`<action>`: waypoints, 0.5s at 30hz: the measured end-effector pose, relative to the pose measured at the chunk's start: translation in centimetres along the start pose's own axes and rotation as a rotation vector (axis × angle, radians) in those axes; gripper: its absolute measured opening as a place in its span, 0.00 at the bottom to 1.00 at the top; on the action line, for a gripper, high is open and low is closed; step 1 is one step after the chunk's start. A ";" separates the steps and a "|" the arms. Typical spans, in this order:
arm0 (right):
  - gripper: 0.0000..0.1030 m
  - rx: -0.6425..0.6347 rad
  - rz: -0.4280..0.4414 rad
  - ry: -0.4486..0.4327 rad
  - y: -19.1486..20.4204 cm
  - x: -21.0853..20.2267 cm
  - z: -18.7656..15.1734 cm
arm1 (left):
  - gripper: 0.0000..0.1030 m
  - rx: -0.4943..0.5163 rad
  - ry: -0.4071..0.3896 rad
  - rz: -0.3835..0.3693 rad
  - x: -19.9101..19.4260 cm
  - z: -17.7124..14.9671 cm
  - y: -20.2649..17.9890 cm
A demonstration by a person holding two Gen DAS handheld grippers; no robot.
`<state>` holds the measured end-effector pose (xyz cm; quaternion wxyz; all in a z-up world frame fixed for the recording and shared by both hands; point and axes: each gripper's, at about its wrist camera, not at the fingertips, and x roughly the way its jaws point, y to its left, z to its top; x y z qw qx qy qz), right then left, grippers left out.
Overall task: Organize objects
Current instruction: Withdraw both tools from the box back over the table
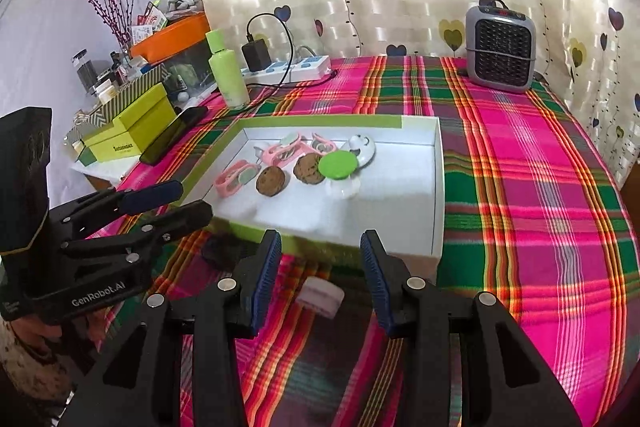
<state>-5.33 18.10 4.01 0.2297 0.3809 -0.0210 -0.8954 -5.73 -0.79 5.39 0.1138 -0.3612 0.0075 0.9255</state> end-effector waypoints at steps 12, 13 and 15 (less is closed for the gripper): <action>0.41 0.022 -0.003 0.024 0.0 0.1 -1.3 | 0.51 -0.040 0.019 -0.029 -0.5 -1.7 1.3; 0.41 0.022 -0.003 0.026 0.0 0.2 -1.3 | 0.51 -0.043 0.019 -0.034 -0.5 -1.8 1.3; 0.41 0.020 0.000 0.031 0.1 0.3 -1.5 | 0.51 -0.044 0.024 -0.042 -0.5 -2.0 1.4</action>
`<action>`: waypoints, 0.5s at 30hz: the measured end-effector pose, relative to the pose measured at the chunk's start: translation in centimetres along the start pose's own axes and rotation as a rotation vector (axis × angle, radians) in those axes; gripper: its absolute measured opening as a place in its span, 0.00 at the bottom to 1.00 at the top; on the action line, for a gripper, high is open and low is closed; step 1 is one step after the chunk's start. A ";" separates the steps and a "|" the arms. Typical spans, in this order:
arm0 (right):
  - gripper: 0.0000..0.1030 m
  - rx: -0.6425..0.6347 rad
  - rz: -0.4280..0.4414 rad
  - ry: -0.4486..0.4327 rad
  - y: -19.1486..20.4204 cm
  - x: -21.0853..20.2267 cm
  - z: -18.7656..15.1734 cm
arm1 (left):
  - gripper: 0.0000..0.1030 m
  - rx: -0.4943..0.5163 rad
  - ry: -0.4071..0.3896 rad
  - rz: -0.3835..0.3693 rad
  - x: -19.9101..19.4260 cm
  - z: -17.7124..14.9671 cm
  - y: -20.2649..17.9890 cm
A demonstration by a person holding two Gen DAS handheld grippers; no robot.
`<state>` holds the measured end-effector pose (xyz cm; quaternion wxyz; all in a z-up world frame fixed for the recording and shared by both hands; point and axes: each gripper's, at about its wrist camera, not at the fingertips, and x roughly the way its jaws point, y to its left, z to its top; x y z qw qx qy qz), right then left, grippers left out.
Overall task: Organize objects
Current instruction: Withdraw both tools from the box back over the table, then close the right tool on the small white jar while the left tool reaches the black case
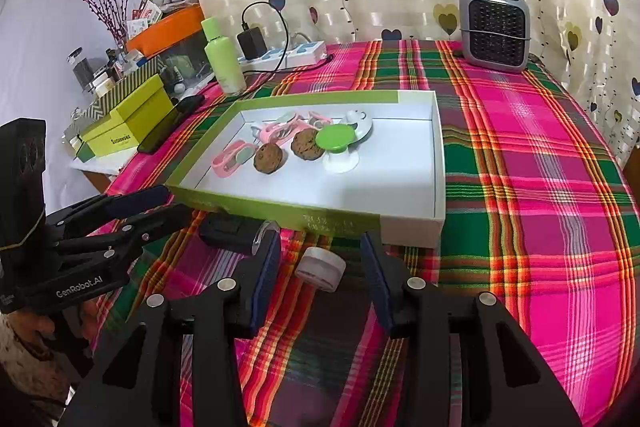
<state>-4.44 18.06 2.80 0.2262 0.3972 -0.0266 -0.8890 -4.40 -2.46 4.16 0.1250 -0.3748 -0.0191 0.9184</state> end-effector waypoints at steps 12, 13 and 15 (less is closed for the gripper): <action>0.42 0.011 0.000 0.033 0.0 1.1 -0.6 | 0.56 -0.033 0.047 -0.091 1.0 -0.7 0.8; 0.42 0.011 -0.007 0.036 0.0 1.2 -0.6 | 0.57 -0.034 0.050 -0.092 1.1 -0.7 0.9; 0.42 0.010 -0.013 0.043 0.0 1.5 -0.6 | 0.57 -0.038 0.055 -0.106 1.3 -0.8 1.0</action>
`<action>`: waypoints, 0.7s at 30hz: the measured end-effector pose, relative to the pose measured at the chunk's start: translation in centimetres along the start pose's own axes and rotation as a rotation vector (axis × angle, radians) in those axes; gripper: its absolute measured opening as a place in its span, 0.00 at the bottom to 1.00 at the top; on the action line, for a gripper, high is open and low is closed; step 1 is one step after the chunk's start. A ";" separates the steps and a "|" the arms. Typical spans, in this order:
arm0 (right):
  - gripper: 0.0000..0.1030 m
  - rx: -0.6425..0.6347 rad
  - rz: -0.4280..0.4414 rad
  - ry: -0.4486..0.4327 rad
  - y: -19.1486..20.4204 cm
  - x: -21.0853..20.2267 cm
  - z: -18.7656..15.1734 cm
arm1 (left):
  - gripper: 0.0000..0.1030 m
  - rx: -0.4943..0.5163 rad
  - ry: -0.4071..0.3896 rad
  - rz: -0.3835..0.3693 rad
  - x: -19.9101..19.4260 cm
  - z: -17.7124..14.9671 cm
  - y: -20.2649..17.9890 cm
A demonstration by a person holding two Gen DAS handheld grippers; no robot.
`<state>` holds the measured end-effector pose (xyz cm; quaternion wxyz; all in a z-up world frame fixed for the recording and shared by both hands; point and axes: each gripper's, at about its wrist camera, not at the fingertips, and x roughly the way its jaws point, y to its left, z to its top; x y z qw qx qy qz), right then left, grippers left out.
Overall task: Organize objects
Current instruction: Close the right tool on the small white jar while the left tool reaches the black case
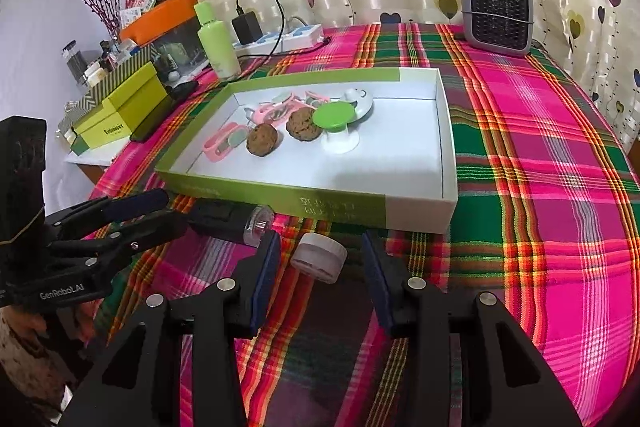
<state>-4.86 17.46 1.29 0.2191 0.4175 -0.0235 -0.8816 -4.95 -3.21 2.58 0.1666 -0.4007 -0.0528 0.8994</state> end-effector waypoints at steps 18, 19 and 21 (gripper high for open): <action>0.42 -0.046 -0.115 0.046 0.9 1.6 0.1 | 0.58 0.027 0.048 -0.056 2.0 0.4 -0.5; 0.42 -0.045 -0.119 0.047 0.9 1.6 0.1 | 0.58 0.030 0.049 -0.058 2.1 0.4 -0.5; 0.42 -0.044 -0.119 0.047 0.8 1.5 0.0 | 0.58 0.035 0.054 -0.066 2.3 0.5 -0.7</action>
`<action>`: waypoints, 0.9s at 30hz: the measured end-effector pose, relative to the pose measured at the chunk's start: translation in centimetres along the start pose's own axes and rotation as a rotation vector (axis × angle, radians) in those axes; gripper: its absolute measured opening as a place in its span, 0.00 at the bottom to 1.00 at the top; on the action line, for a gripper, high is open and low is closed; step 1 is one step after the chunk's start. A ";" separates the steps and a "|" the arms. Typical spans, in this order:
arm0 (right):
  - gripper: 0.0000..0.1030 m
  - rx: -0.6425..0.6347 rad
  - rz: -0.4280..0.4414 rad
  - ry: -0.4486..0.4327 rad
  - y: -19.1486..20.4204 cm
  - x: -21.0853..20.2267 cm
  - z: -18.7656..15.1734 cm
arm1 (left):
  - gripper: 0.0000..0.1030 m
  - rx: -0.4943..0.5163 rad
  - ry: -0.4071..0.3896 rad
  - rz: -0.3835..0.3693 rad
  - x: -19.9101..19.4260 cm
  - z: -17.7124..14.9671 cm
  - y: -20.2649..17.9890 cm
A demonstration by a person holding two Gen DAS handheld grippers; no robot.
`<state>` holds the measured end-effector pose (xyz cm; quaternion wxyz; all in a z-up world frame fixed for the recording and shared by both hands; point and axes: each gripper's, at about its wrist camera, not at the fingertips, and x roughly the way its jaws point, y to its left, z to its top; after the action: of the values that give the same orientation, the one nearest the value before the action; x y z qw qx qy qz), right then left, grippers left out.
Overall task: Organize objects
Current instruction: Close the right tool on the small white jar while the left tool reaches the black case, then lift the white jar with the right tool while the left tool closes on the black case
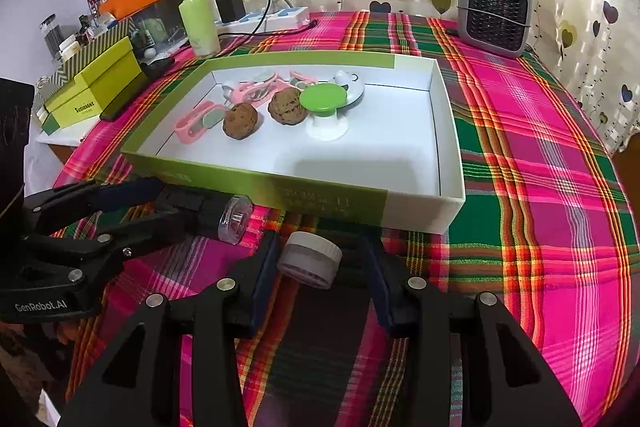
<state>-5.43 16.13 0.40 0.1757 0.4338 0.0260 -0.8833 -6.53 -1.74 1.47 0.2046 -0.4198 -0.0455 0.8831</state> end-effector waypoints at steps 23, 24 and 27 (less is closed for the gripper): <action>0.28 0.022 0.006 -0.024 -1.6 -1.8 -1.1 | 0.58 0.080 0.052 -0.140 0.0 -1.6 -4.7; 0.28 0.024 0.004 -0.025 -1.7 -1.9 -1.2 | 0.58 0.080 0.056 -0.145 0.0 -1.7 -4.9; 0.28 0.035 -0.003 -0.026 -2.3 -2.2 -1.5 | 0.58 0.097 0.072 -0.147 0.2 -1.7 -5.6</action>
<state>-3.82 19.22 0.91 0.1669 0.4251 0.0087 -0.8896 -3.52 3.30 1.60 0.2907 -0.4365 -0.0259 0.8511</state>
